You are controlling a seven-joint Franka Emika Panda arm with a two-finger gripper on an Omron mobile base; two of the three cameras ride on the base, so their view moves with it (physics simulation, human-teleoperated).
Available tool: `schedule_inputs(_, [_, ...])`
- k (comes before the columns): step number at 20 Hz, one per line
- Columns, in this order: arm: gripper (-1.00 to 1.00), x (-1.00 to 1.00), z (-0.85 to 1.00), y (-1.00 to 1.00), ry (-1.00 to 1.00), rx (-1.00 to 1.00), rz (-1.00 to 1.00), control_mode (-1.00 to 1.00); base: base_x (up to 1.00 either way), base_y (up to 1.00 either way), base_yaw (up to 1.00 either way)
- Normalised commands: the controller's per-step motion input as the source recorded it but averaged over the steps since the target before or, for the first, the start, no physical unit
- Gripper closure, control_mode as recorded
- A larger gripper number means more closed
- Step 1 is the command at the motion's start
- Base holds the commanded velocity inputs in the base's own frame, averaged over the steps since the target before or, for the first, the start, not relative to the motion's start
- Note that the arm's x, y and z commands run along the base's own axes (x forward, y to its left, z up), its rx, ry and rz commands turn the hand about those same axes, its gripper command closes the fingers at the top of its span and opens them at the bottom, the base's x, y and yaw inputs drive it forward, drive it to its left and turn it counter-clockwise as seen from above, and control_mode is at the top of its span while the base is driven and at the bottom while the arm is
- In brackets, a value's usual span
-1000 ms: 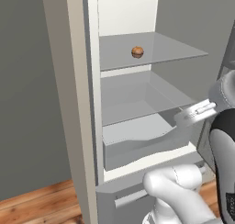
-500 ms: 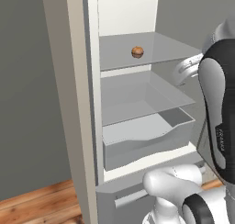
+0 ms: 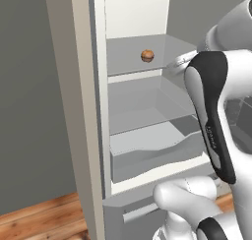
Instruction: Pick the tangerine and banana from the fridge and place them inside the tupperware on the counter.
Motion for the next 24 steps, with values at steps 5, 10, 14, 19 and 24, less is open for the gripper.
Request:
schedule_inputs(5, [-1.0, 0.74, -0.02, 0.0, 0.01, 0.14, 0.0, -1.0, 0.0, 0.0, 0.0])
schedule_inputs(10, [-1.0, 0.68, 0.01, 0.0, 0.14, 0.16, 0.0, -1.0, 0.0, 0.0, 0.0])
schedule_inputs(14, [-1.0, 0.56, -0.02, 0.0, 0.0, 0.01, -0.03, -1.0, 0.0, 0.0, 0.0])
schedule_inputs(19, [-1.0, 0.21, -0.01, 0.0, -0.01, 0.0, -0.13, -1.0, 0.0, 0.0, 0.0])
schedule_inputs(24, [-1.0, 0.12, 0.0, 0.0, 0.01, 0.0, -0.02, -1.0, 0.0, 0.0, 0.0])
